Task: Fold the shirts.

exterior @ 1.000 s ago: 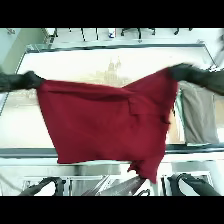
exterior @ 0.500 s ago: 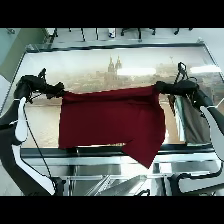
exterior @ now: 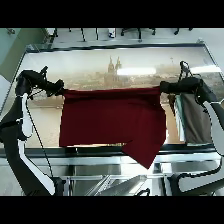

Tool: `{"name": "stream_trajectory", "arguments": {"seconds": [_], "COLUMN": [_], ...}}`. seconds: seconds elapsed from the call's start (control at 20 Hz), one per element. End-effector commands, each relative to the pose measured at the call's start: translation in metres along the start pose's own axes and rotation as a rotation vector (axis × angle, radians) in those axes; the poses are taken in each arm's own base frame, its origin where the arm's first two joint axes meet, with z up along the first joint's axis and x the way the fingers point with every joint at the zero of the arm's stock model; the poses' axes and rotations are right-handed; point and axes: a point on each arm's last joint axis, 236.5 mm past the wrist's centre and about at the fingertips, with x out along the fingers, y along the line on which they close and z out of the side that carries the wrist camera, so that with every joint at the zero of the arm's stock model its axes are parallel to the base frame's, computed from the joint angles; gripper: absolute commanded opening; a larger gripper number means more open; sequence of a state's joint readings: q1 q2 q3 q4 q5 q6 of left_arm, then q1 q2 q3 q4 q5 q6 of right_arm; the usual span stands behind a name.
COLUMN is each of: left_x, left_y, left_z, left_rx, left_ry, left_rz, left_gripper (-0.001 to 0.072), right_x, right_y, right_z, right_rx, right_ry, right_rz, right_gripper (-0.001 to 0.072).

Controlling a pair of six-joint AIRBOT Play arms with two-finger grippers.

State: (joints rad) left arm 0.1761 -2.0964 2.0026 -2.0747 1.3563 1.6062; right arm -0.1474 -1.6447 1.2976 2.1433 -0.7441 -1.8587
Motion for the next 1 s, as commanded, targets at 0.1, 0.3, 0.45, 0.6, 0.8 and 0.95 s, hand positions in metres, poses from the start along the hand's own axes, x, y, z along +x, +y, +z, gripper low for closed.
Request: {"name": "stream_trajectory", "arguments": {"seconds": [0.1,0.3,0.45,0.6,0.8,0.95], "left_x": [0.027,0.031,0.031,0.031,0.028,0.000], "left_y": [0.022,0.021,0.019,0.019,-0.005,-0.025], "left_z": [-0.021,-0.020,-0.020,-0.021,-0.020,-0.010], "left_rx": [-0.022,-0.021,-0.023,-0.023,-0.043,0.009], "left_ry": [0.059,0.049,0.051,0.055,0.053,0.042], "left_rz": [0.072,0.071,0.062,0.061,-0.030,-0.051], "left_gripper": [0.0016,0.0016,0.0016,0.0017,0.0665,0.0665], "right_x": [0.019,0.035,0.038,0.034,0.015,-0.018], "right_y": [-0.026,-0.025,-0.017,-0.016,-0.003,0.013], "right_z": [-0.046,-0.060,-0.061,-0.060,-0.047,-0.031], "right_rx": [-0.013,-0.013,-0.028,-0.025,-0.037,-0.059], "right_ry": [0.140,0.177,0.176,0.176,0.151,0.144], "right_rz": [-0.091,-0.088,-0.082,-0.078,-0.058,-0.031], "right_gripper": [0.0016,0.0017,0.0017,0.0018,0.0321,0.0325]}}
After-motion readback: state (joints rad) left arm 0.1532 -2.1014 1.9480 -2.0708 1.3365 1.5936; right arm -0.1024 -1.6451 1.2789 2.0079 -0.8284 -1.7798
